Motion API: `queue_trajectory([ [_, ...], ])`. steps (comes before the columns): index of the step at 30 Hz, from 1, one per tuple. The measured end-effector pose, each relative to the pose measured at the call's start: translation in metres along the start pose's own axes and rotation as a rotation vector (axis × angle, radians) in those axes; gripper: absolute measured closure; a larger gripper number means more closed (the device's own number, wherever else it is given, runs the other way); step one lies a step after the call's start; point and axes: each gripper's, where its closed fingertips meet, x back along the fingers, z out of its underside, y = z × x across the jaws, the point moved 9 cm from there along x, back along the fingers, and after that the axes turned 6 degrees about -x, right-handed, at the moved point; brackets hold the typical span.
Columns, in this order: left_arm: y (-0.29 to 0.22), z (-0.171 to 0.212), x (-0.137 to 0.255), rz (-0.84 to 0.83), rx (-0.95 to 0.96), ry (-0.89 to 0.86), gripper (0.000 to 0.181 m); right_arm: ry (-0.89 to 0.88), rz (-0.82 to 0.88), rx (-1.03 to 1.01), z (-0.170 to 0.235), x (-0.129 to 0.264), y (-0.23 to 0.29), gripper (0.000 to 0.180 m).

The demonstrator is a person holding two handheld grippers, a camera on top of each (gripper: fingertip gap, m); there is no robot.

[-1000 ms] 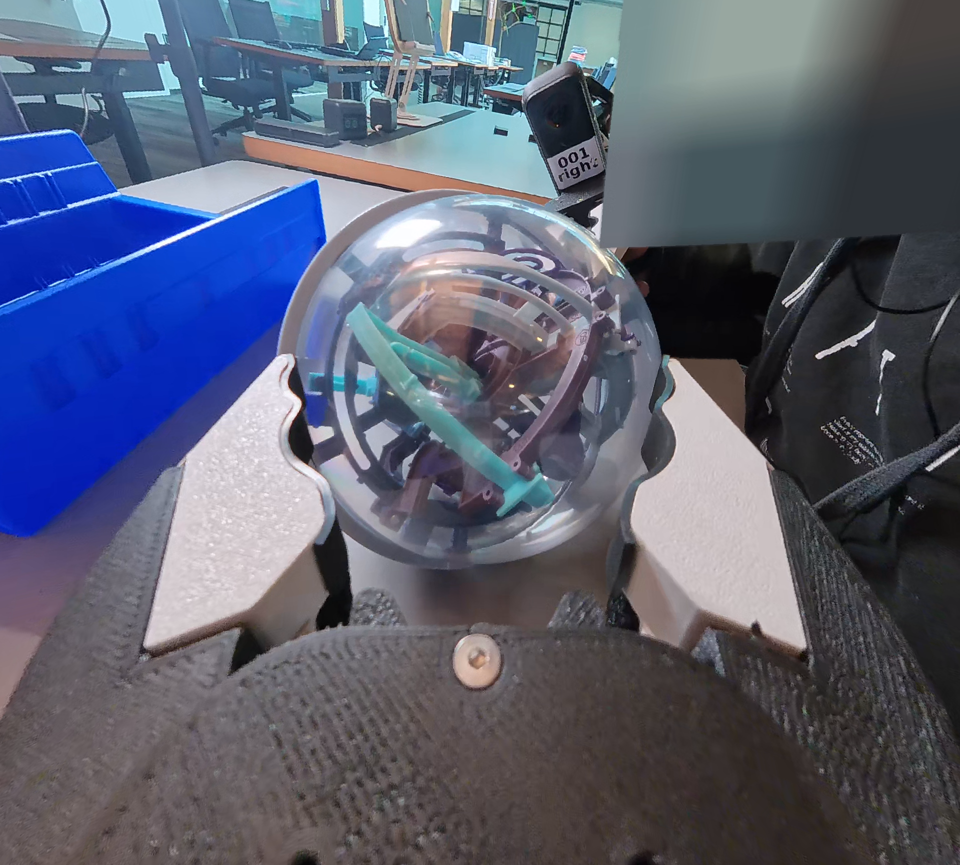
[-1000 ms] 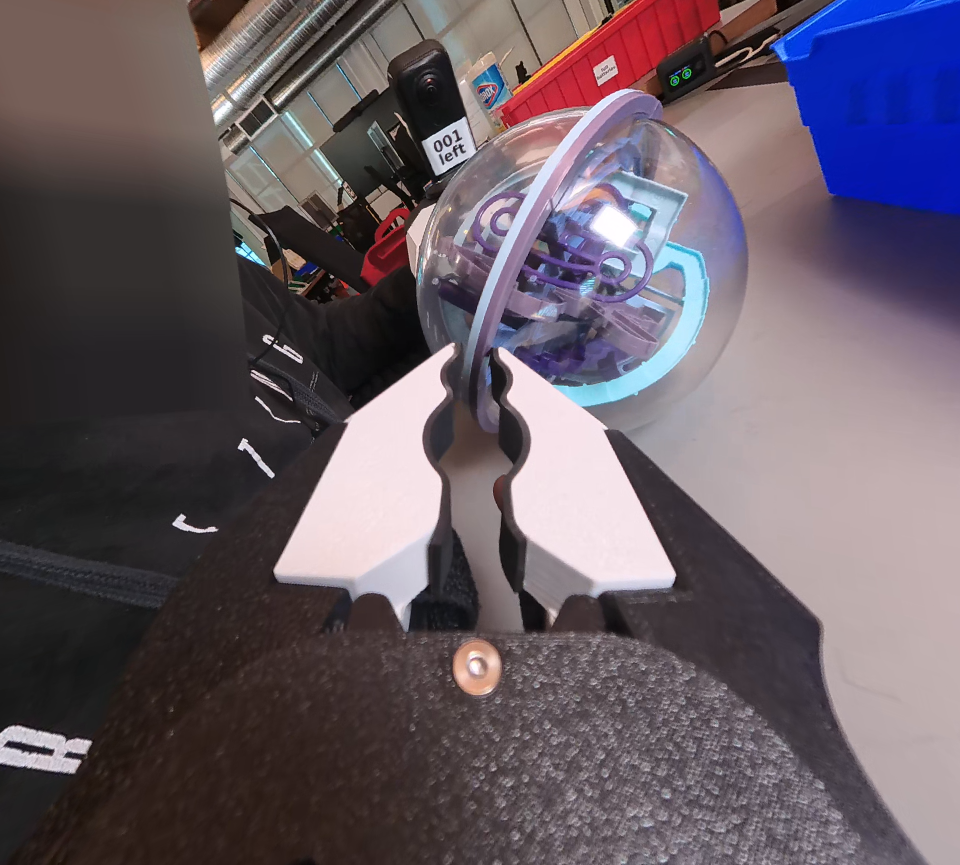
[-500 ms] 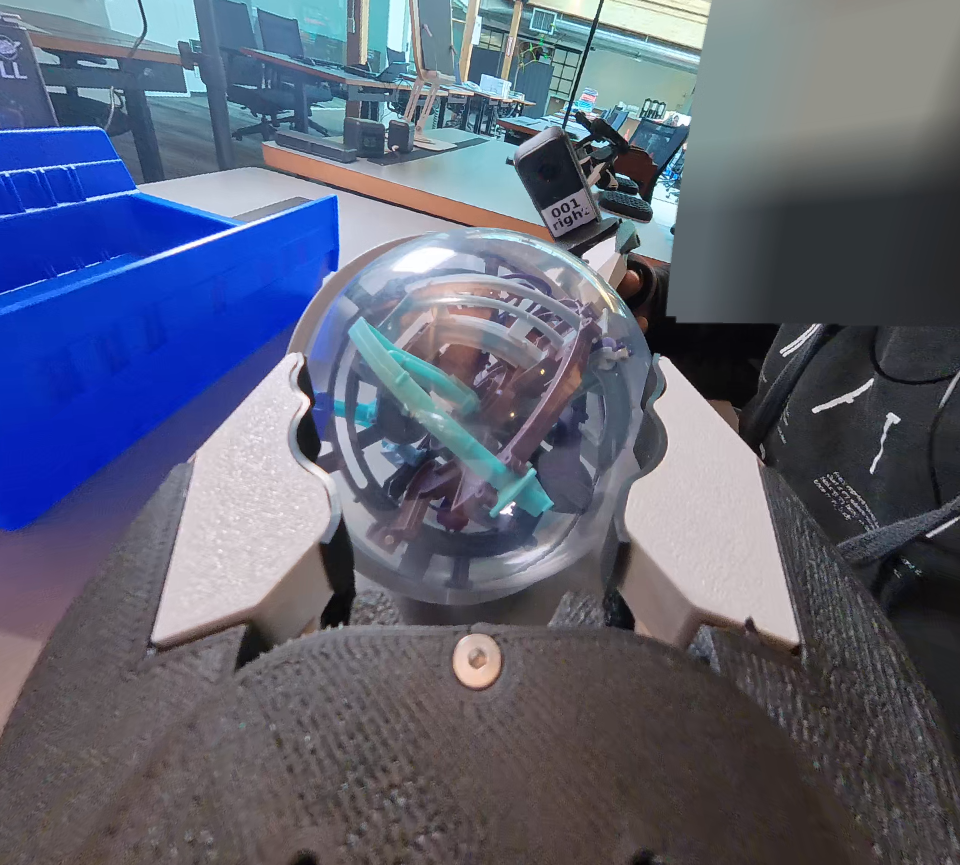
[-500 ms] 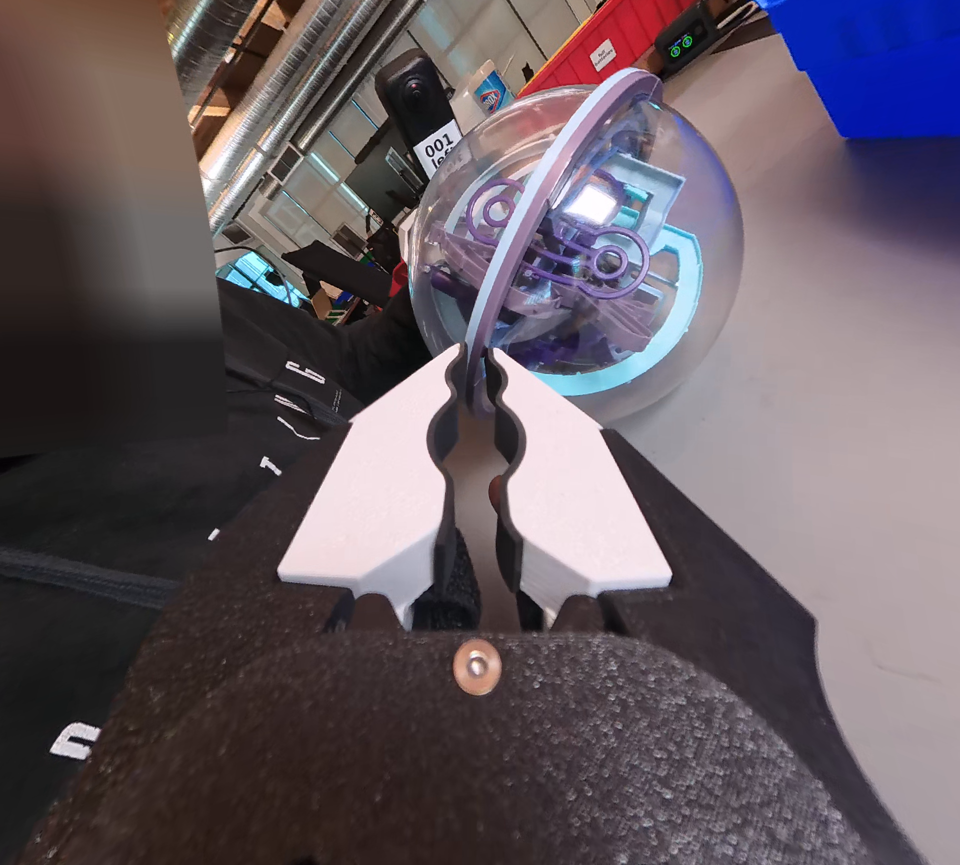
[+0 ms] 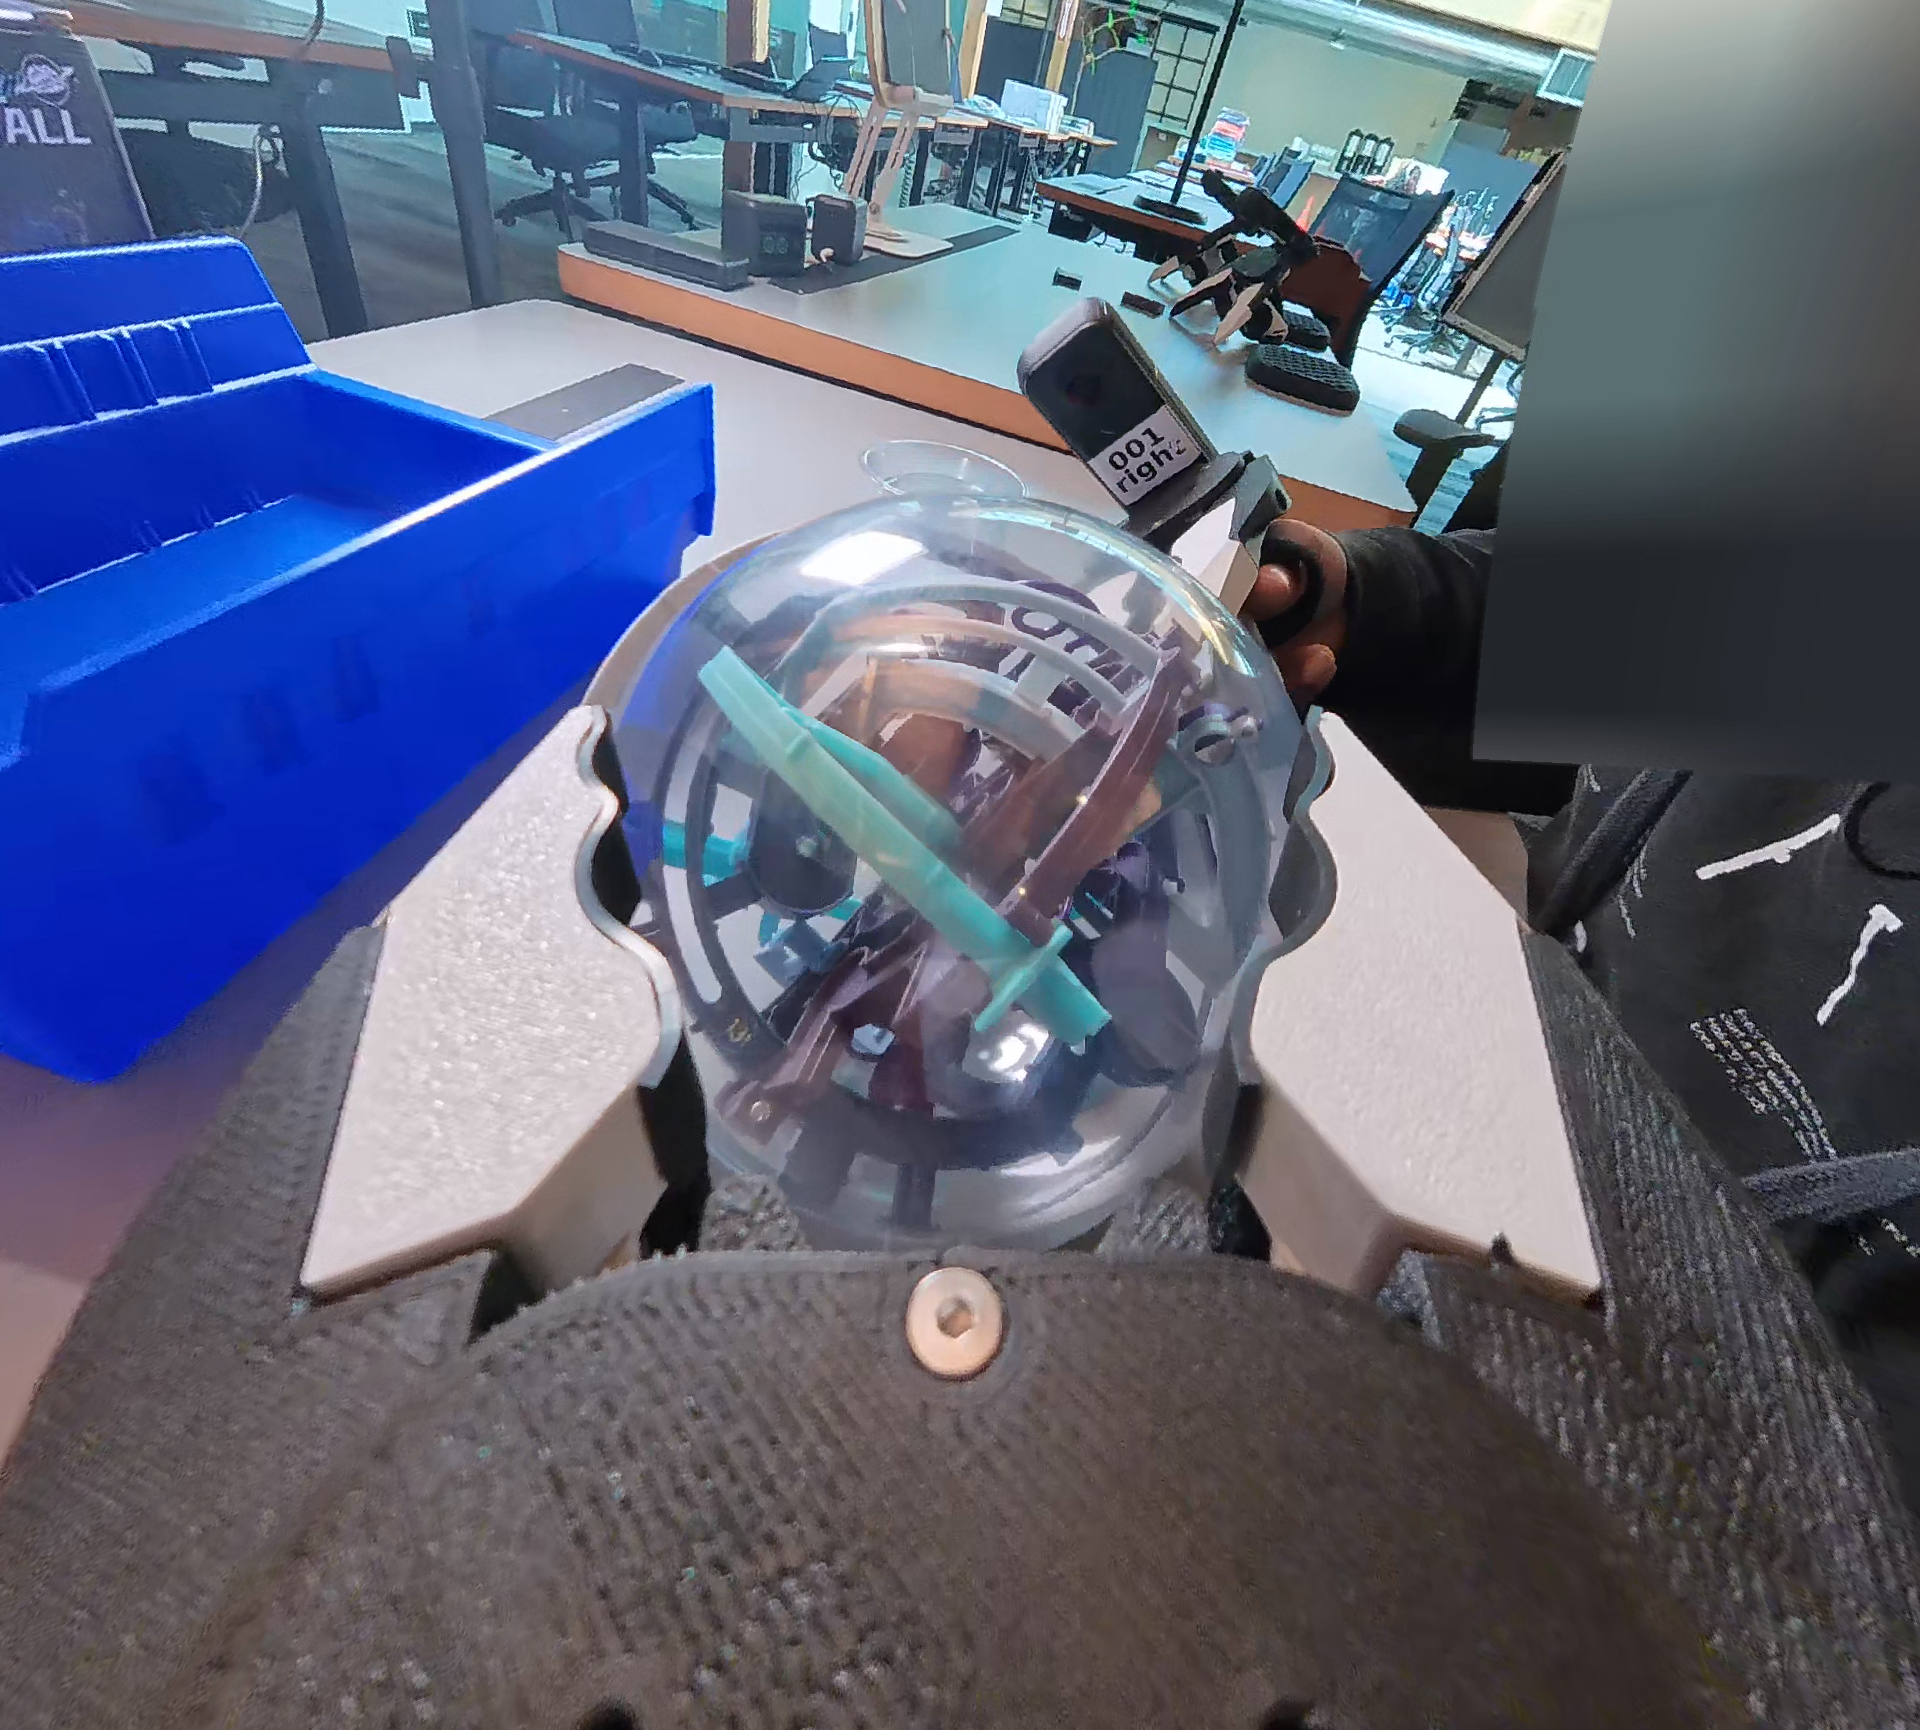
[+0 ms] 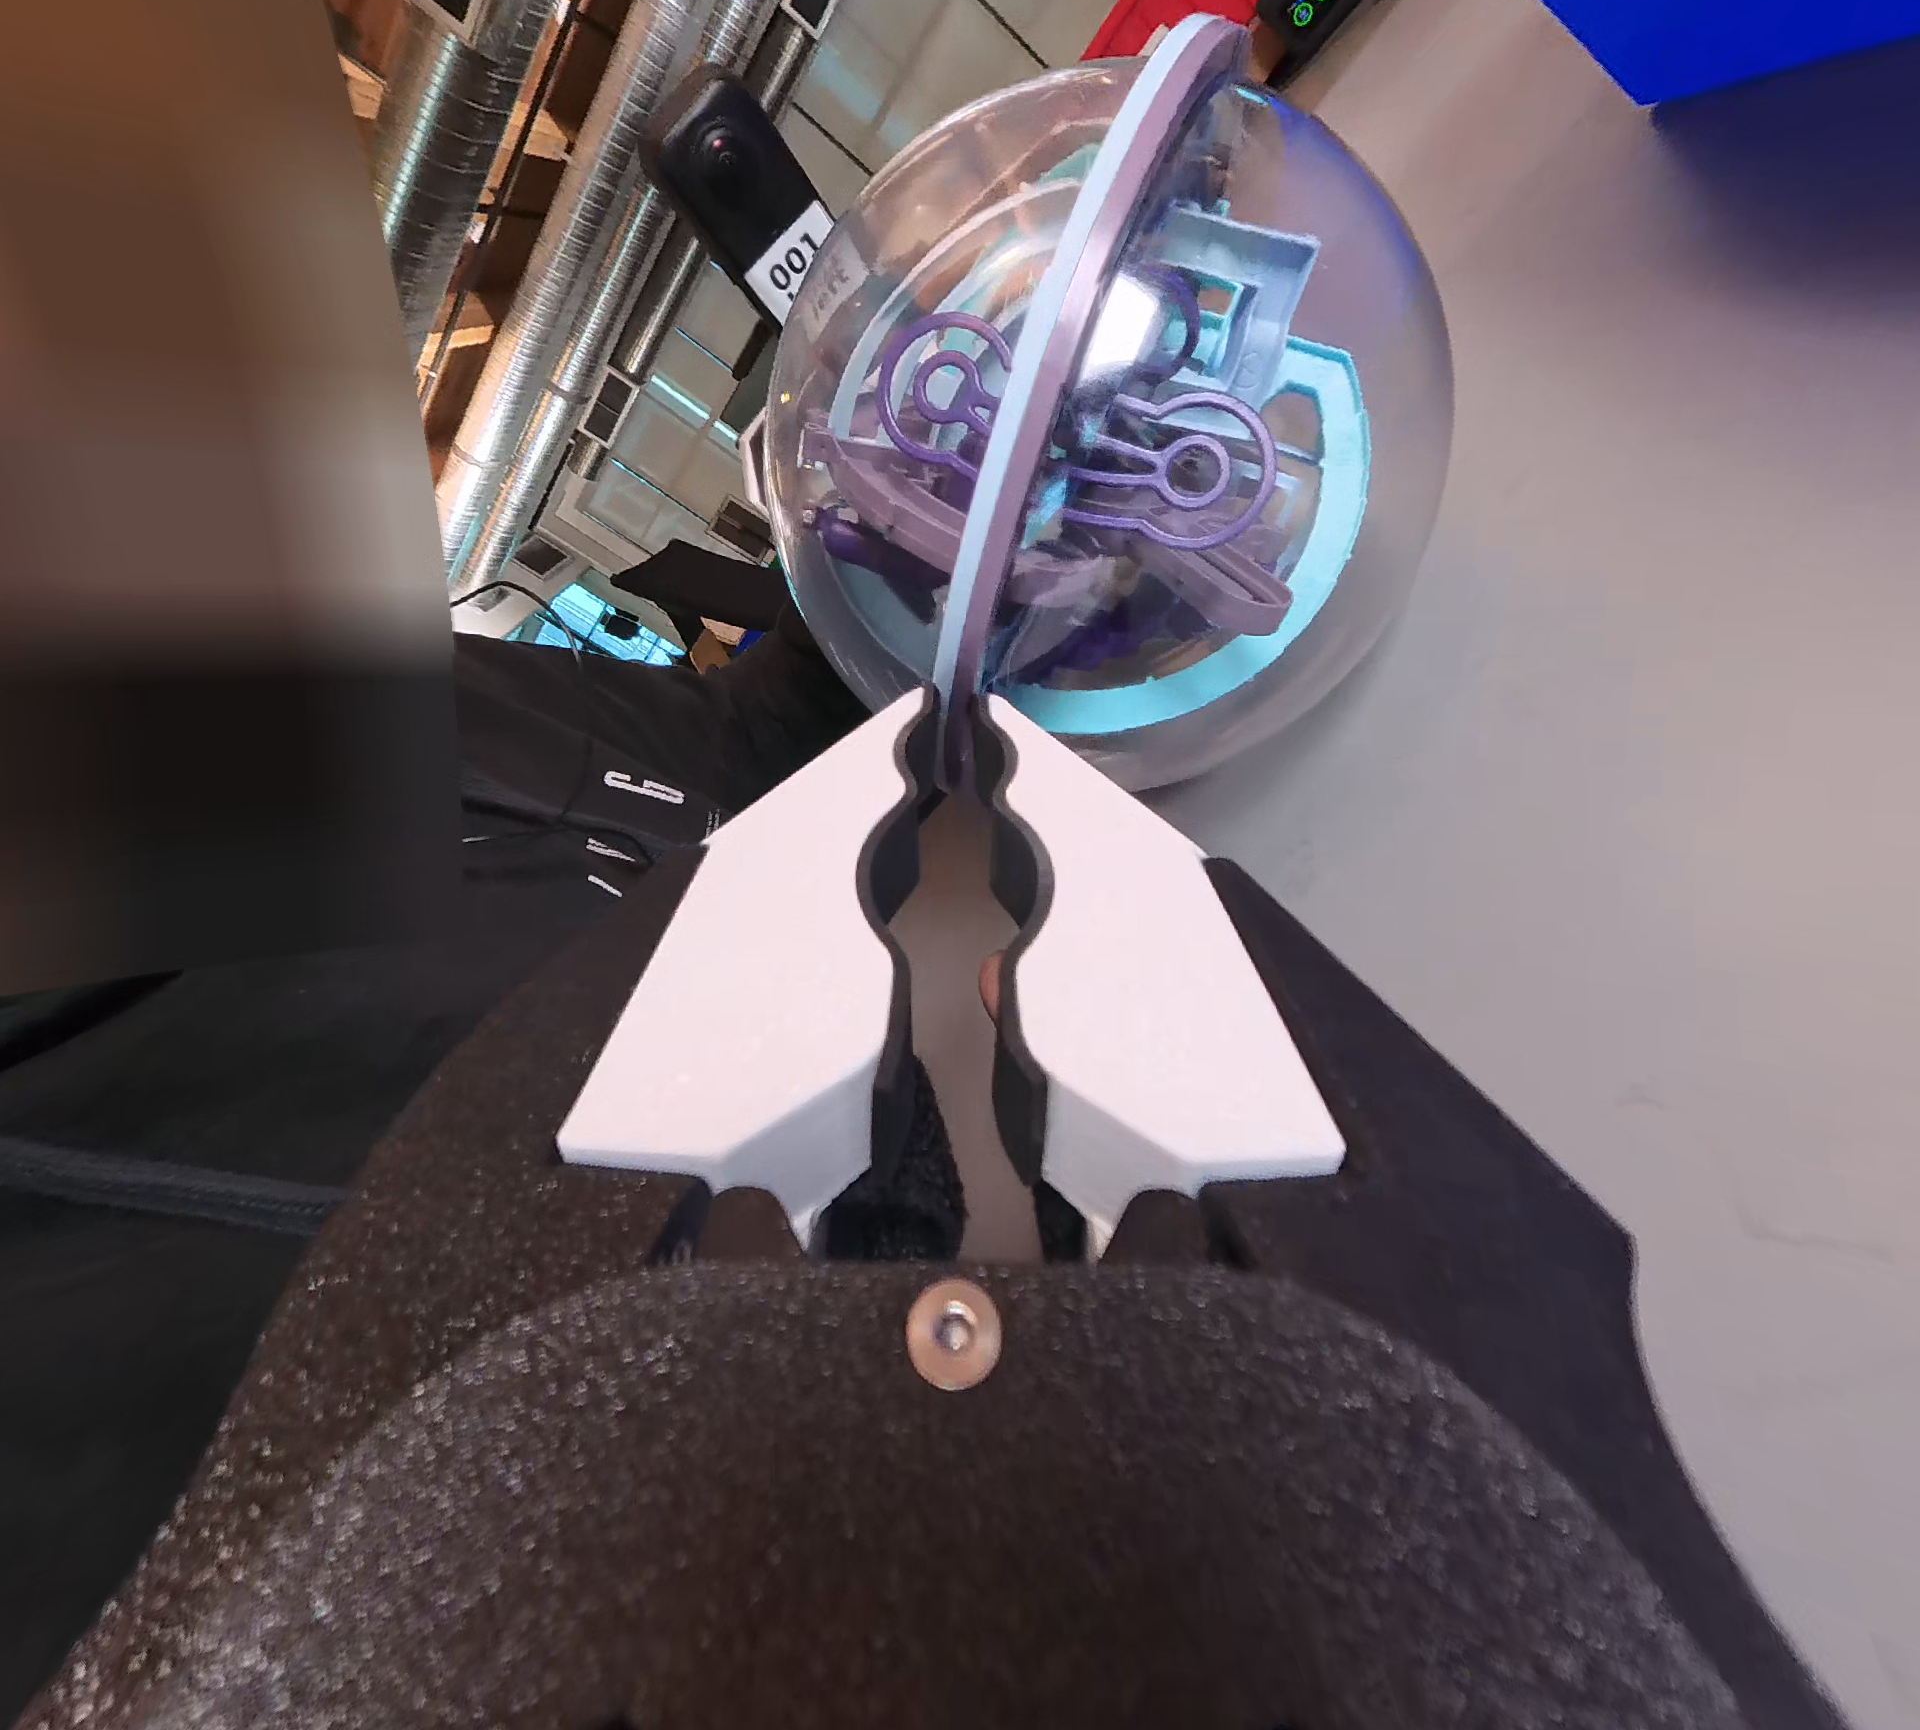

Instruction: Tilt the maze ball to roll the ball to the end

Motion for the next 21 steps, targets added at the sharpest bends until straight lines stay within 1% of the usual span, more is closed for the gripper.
queue_trajectory([
  [9, -0.0005, -0.0003, -0.0006, -0.013, -0.008, -0.006, 0.055, -0.004, -0.012, -0.020, 0.0001, -0.0002, -0.0028, 0.176],
  [16, -0.0040, 0.0030, 0.0061, 0.013, -0.054, -0.024, 0.055, 0.022, 0.007, 0.082, 0.0032, -0.0053, 0.0031, 0.175],
  [21, -0.0064, 0.0031, 0.0058, -0.007, -0.055, -0.026, 0.055, 0.019, 0.013, 0.082, 0.0029, -0.0053, 0.0030, 0.172],
])
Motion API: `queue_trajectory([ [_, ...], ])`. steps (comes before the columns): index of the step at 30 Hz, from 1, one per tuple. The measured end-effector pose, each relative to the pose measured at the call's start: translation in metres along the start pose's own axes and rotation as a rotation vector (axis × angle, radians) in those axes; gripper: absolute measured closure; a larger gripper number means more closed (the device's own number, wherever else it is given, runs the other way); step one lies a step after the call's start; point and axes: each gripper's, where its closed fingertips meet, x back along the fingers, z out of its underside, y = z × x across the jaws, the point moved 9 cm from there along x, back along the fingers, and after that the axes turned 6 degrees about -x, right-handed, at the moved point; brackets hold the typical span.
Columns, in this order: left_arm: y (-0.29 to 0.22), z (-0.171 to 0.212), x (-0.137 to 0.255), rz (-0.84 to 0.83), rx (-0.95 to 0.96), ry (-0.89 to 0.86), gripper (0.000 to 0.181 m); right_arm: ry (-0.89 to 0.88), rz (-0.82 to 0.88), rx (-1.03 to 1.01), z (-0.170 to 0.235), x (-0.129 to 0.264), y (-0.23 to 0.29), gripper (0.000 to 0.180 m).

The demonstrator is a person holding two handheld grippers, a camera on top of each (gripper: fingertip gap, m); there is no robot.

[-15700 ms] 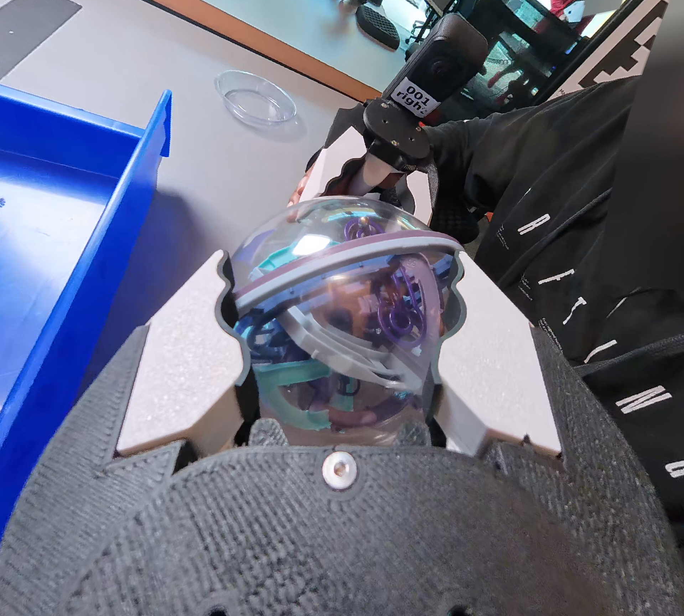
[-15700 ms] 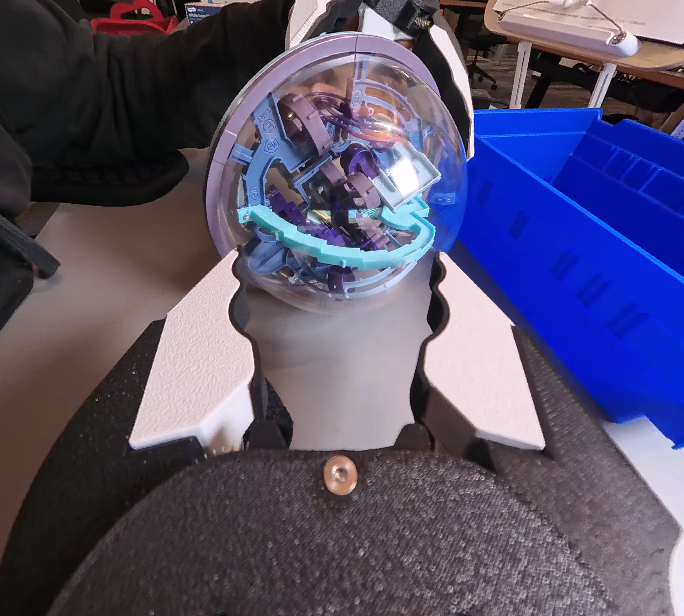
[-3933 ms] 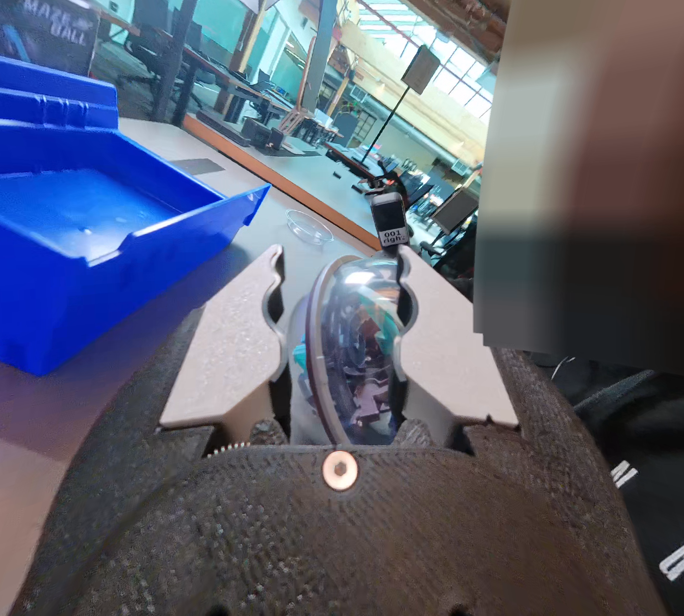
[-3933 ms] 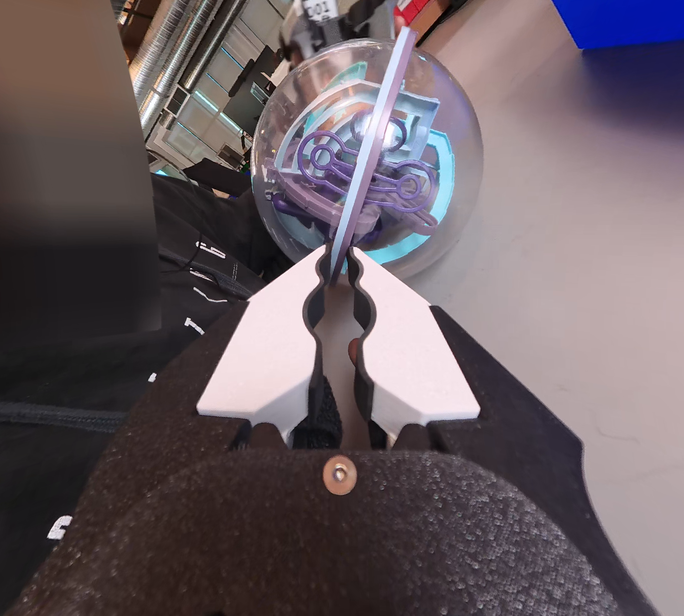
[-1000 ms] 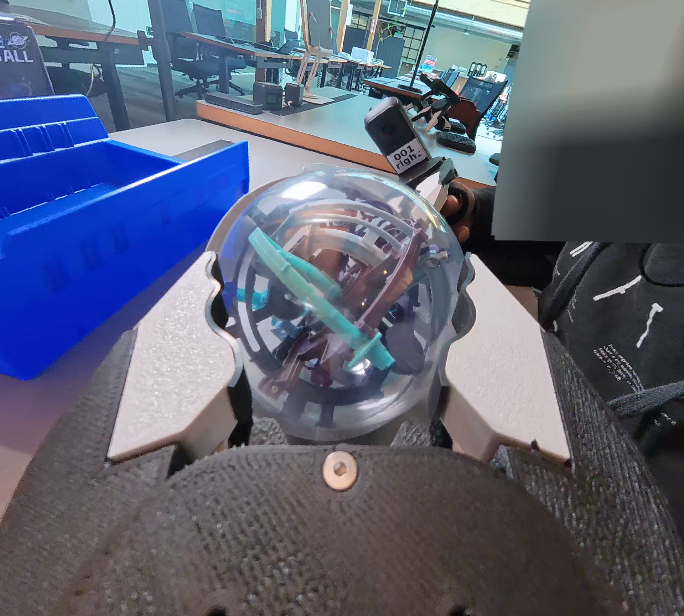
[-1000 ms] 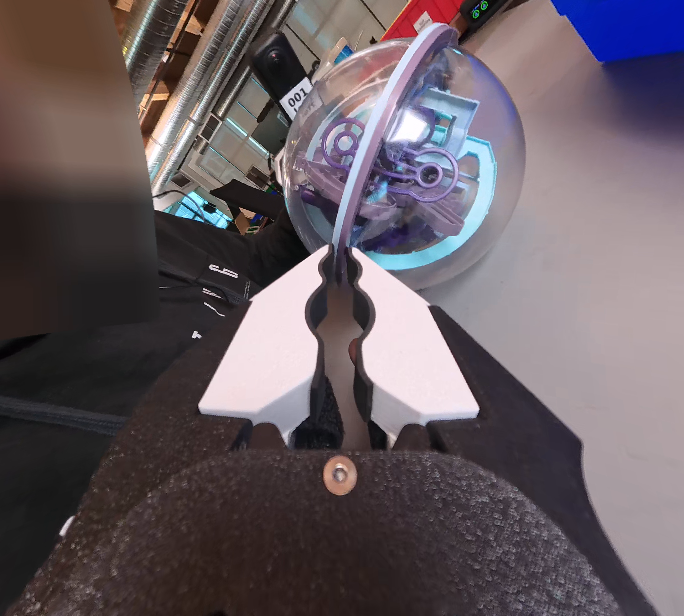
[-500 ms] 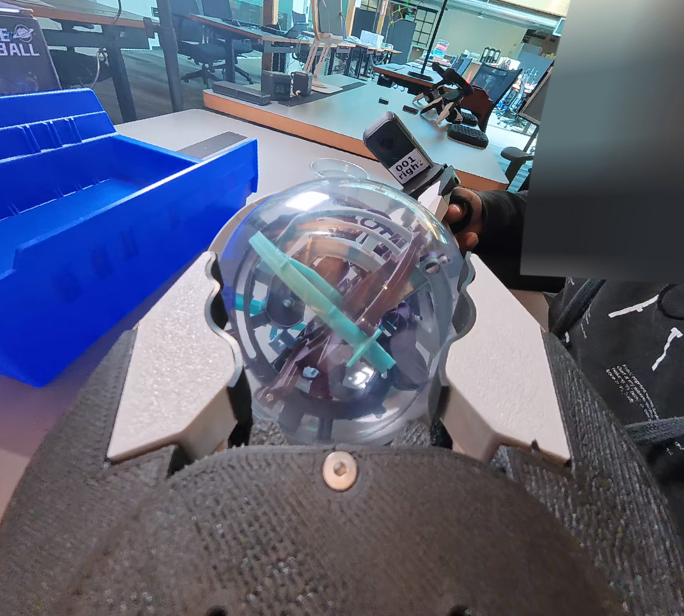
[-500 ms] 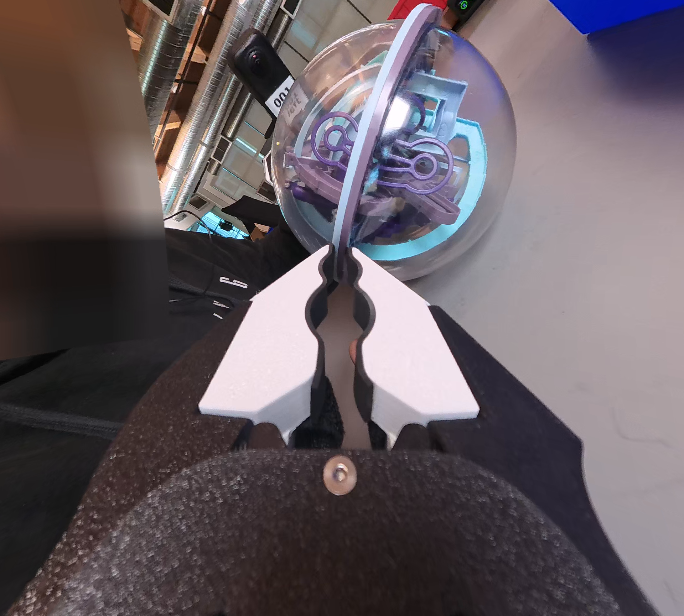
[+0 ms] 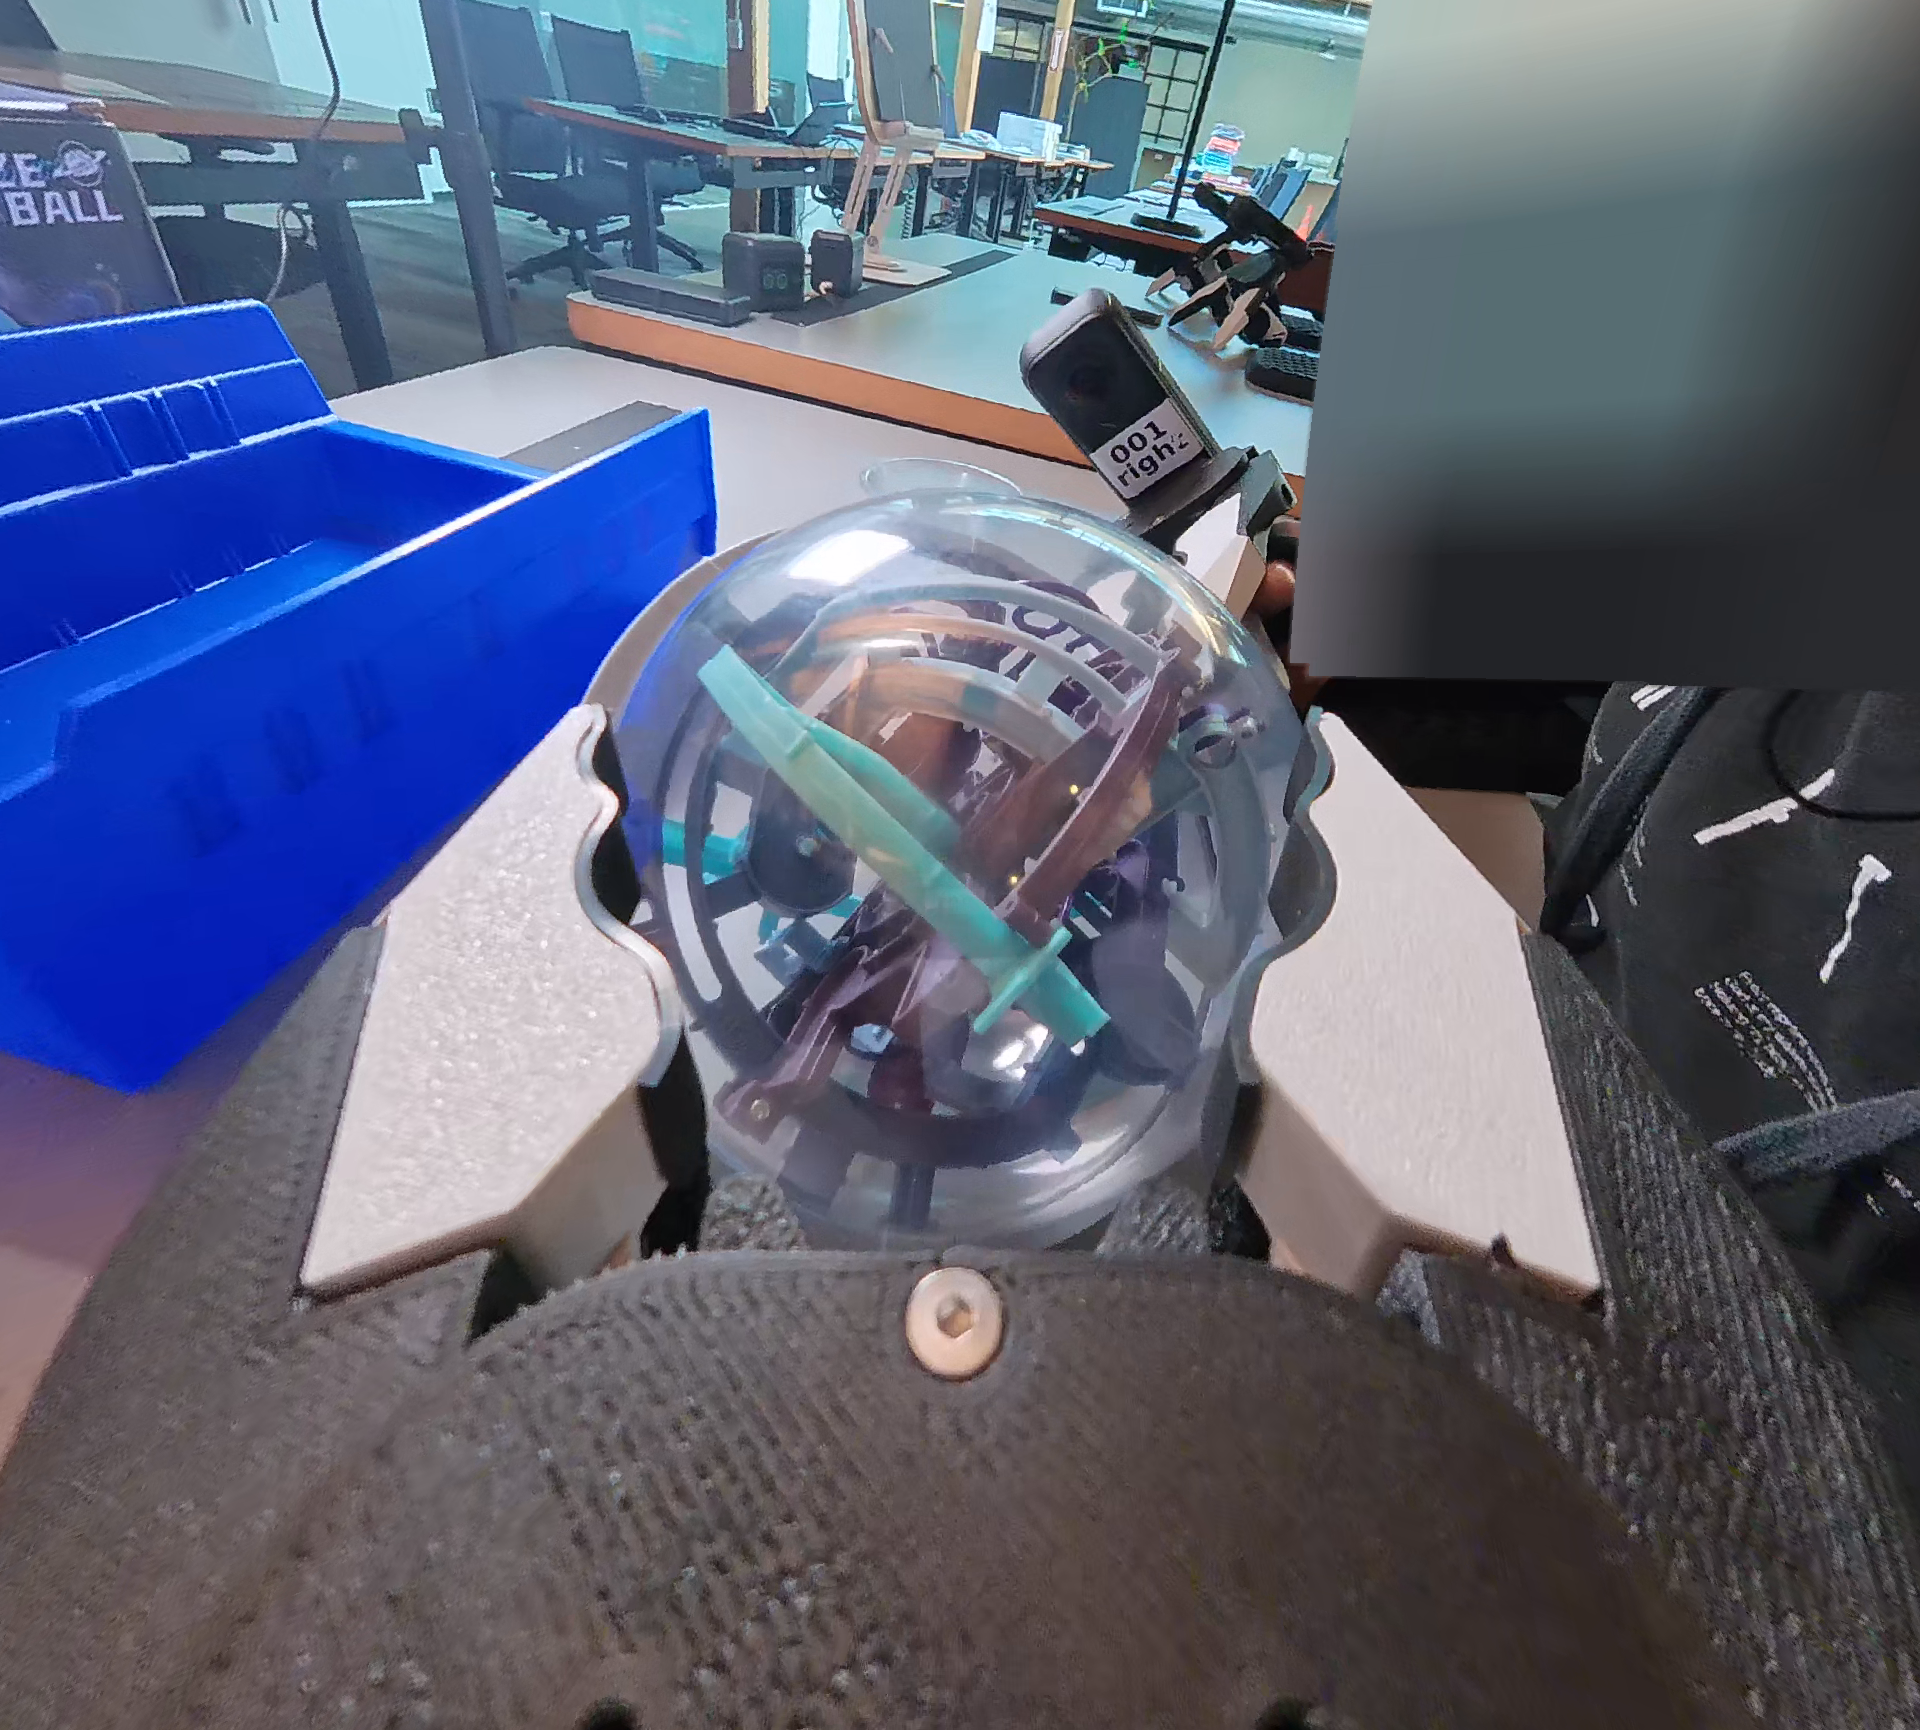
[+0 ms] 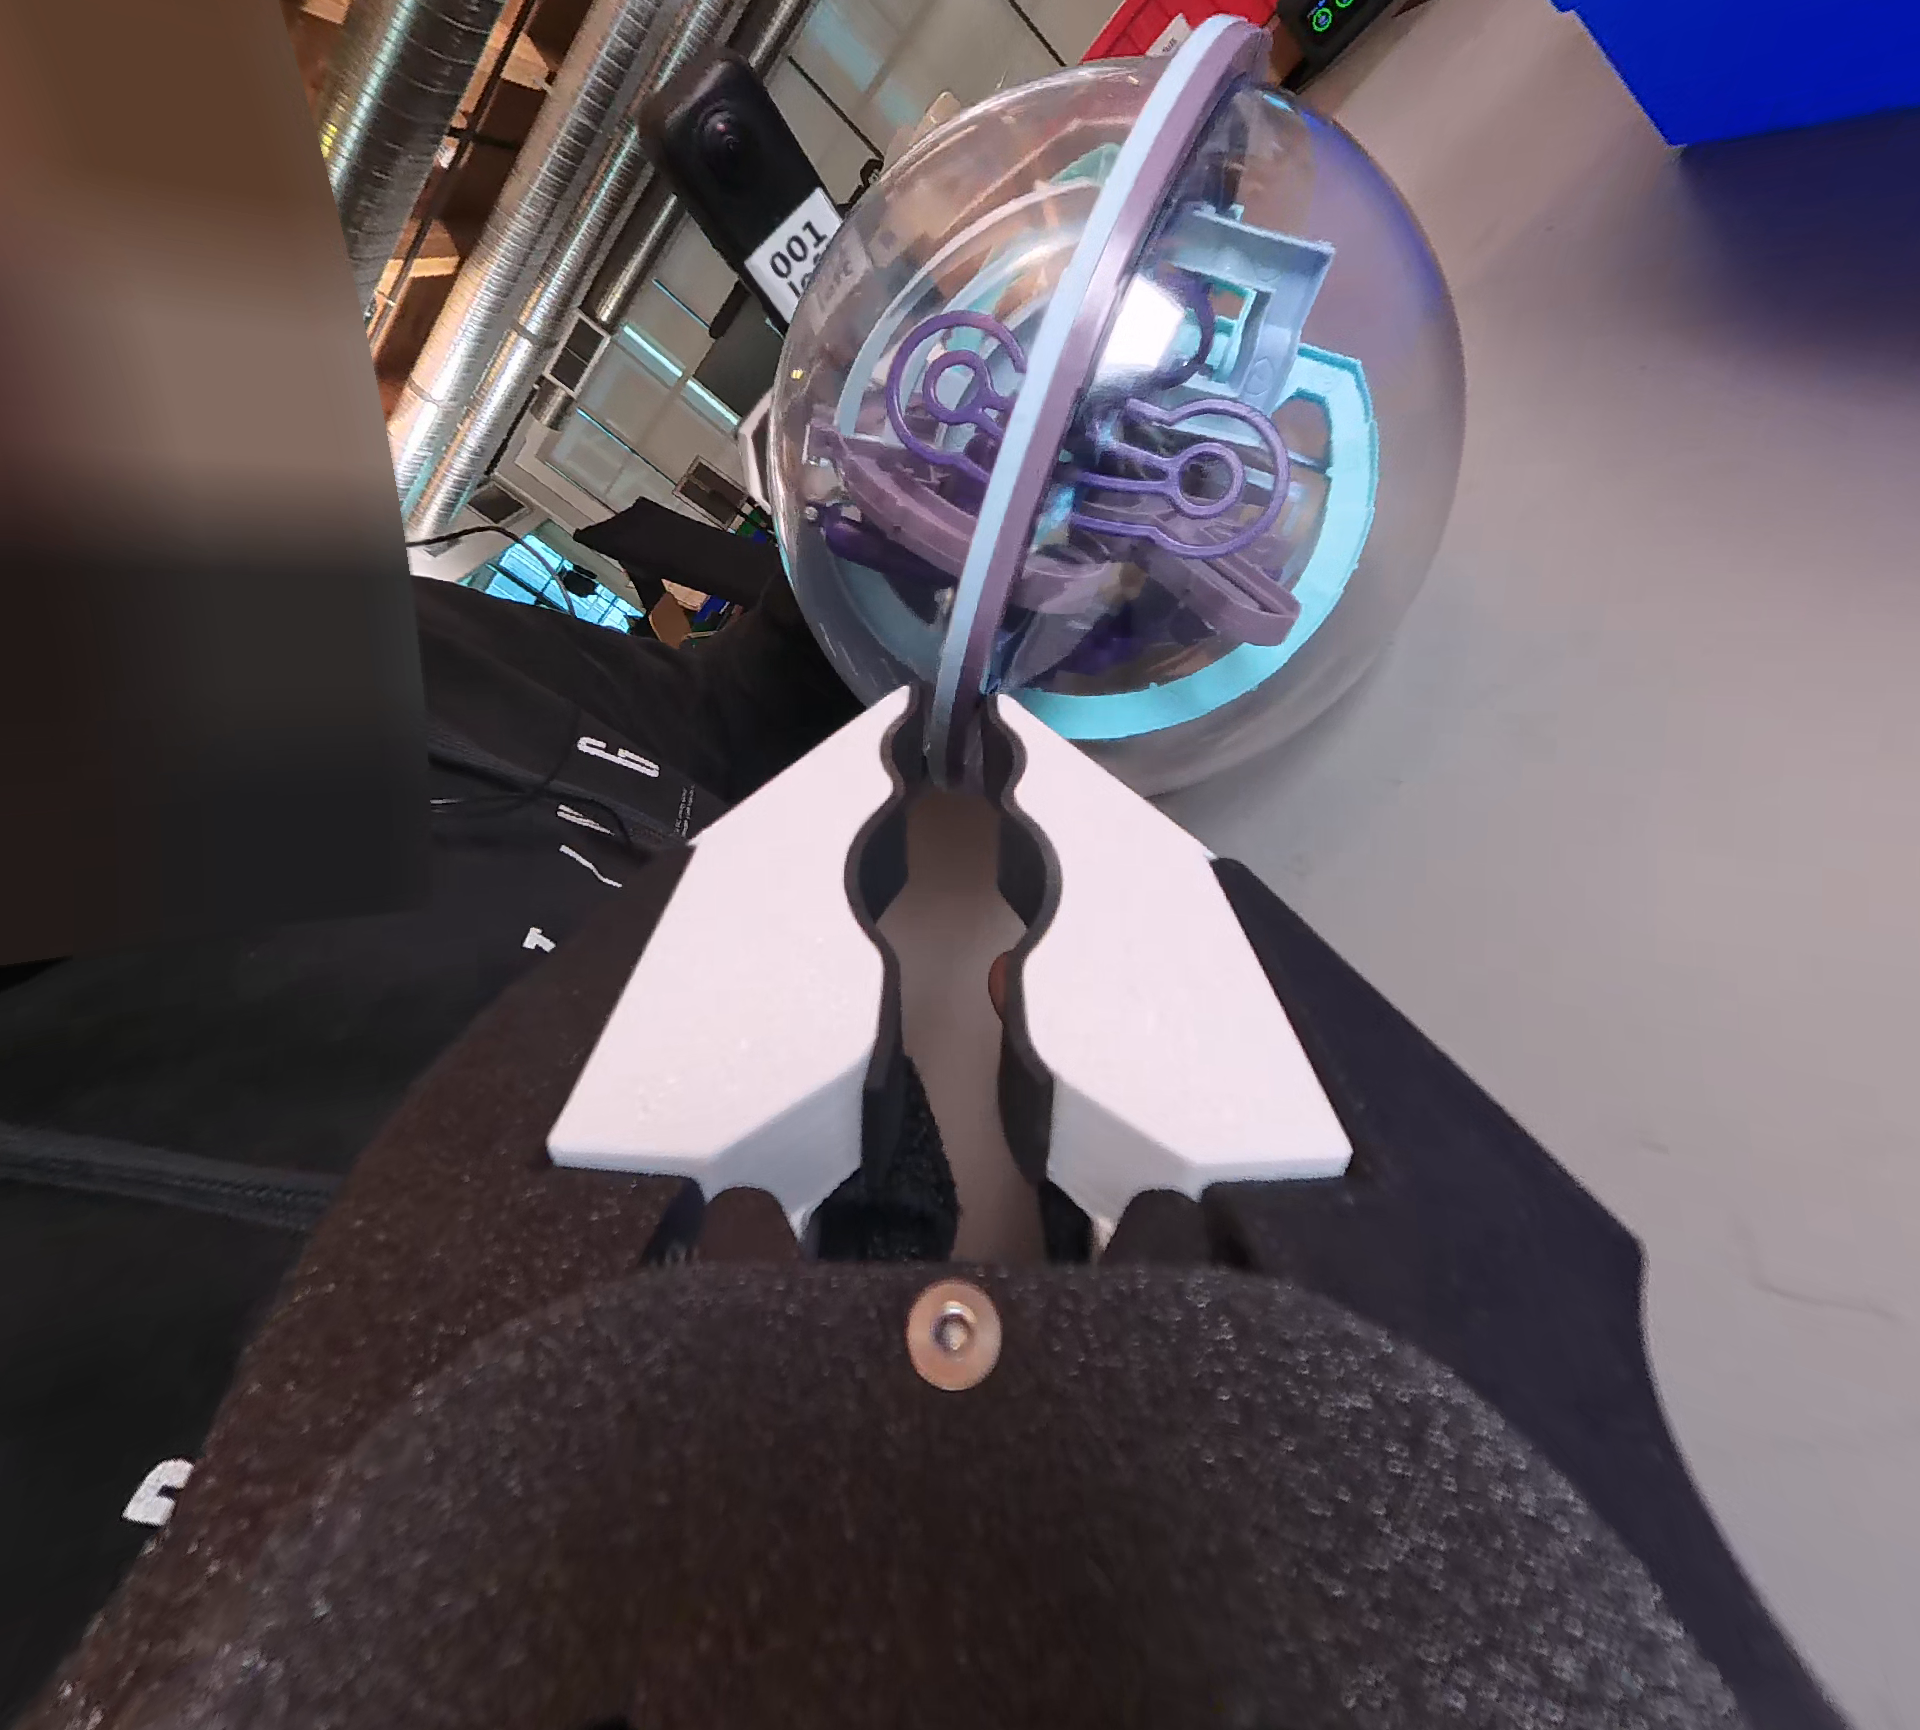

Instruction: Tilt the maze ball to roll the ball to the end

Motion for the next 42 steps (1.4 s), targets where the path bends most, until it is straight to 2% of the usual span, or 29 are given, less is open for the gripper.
queue_trajectory([
  [15, 0.008, -0.009, -0.018, -0.099, 0.108, 0.048, 0.056, -0.062, -0.017, -0.188, -0.006, 0.009, -0.018, 0.174],
  [24, 0.018, -0.019, -0.028, -0.047, 0.094, 0.118, 0.060, -0.021, -0.002, -0.223, -0.001, 0.006, -0.021, 0.174],
  [34, 0.034, -0.029, -0.041, 0.174, 0.051, 0.265, 0.060, 0.081, 0.058, -0.040, 0.002, 0.003, -0.011, 0.169],
  [40, 0.042, -0.033, -0.054, 0.320, 0.014, 0.313, 0.061, 0.056, 0.190, 0.201, -0.015, 0.024, -0.010, 0.154],
  [42, 0.047, -0.032, -0.055, 0.364, 0.017, 0.310, 0.061, 0.021, 0.224, 0.243, -0.020, 0.029, -0.011, 0.143],
])
